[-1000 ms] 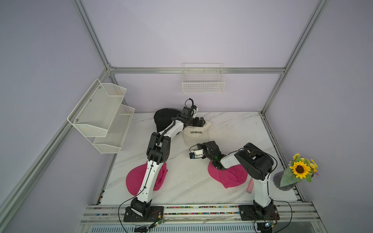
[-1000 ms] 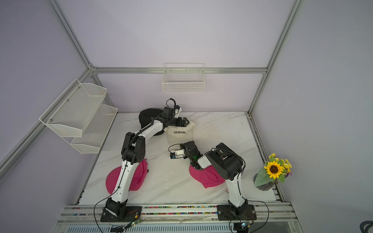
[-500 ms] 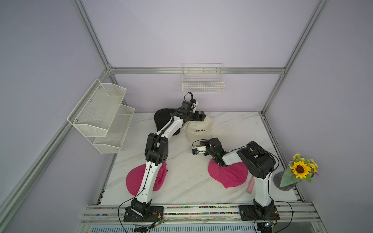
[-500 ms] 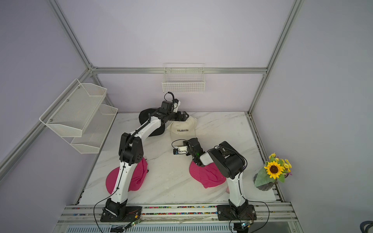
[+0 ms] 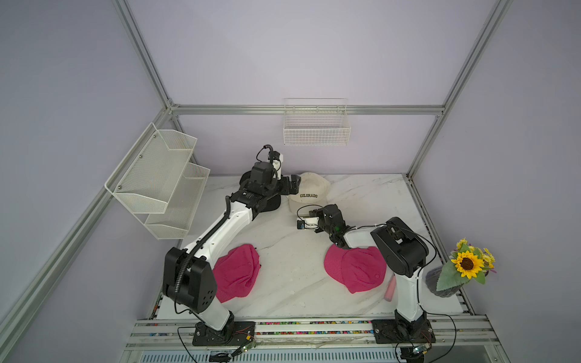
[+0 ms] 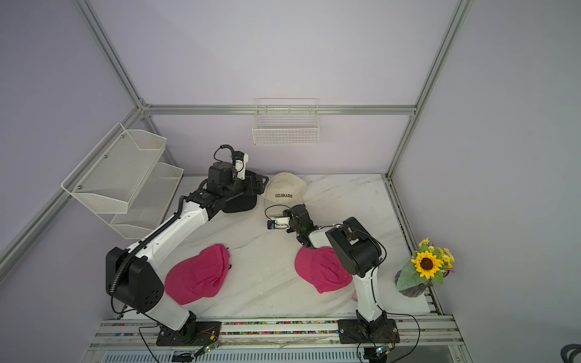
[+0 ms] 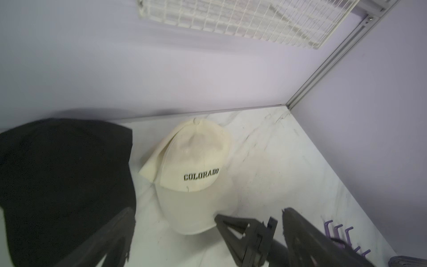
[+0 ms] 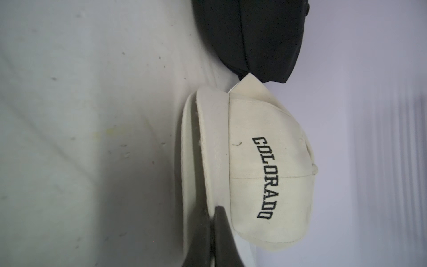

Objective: Stack the baseball caps by color
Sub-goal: Move the baseball cap to the center of the board.

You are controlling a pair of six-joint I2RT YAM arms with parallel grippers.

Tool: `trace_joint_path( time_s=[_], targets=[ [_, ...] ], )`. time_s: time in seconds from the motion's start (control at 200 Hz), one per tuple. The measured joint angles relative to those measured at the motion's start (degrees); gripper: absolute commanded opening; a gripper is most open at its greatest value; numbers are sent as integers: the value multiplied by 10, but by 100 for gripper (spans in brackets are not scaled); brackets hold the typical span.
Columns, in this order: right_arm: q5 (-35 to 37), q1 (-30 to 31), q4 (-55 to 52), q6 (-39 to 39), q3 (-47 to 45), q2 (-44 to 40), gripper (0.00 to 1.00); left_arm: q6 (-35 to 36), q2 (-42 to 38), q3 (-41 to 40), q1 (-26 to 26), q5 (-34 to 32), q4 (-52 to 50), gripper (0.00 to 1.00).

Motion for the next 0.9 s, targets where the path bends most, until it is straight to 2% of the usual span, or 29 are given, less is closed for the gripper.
trace_joint_path(
  time_s=[0.165,0.31,0.375,0.446,0.511,0.546,0.556,0.771,0.836,0.901],
  targets=[
    [2,-18,-31,0,63,43,0,-19,-81,-137,16,-61,-5,100],
    [5,-28,-48,0,102,65,1,-36,-143,-196,35,-88,-1,100],
    [3,-31,-52,2,110,67,22,-46,-161,-210,38,-92,7,100],
    [-1,-31,-64,18,112,63,53,-58,-170,-221,38,-88,16,100],
    [-13,-31,-78,37,109,54,69,-70,-169,-230,37,-78,24,100],
    [-17,-31,-83,50,103,43,94,-77,-168,-235,37,-71,27,100],
    [-21,-31,-85,53,100,39,96,-79,-168,-238,37,-69,28,100],
    [-43,-31,-66,191,3,-110,97,-111,-150,-269,15,-42,29,100],
    [-36,-30,-47,277,-30,-161,97,-117,-145,-272,-3,-35,30,100],
    [-21,-30,-31,400,-50,-205,97,-120,-141,-273,-20,-29,33,100]
  ],
)
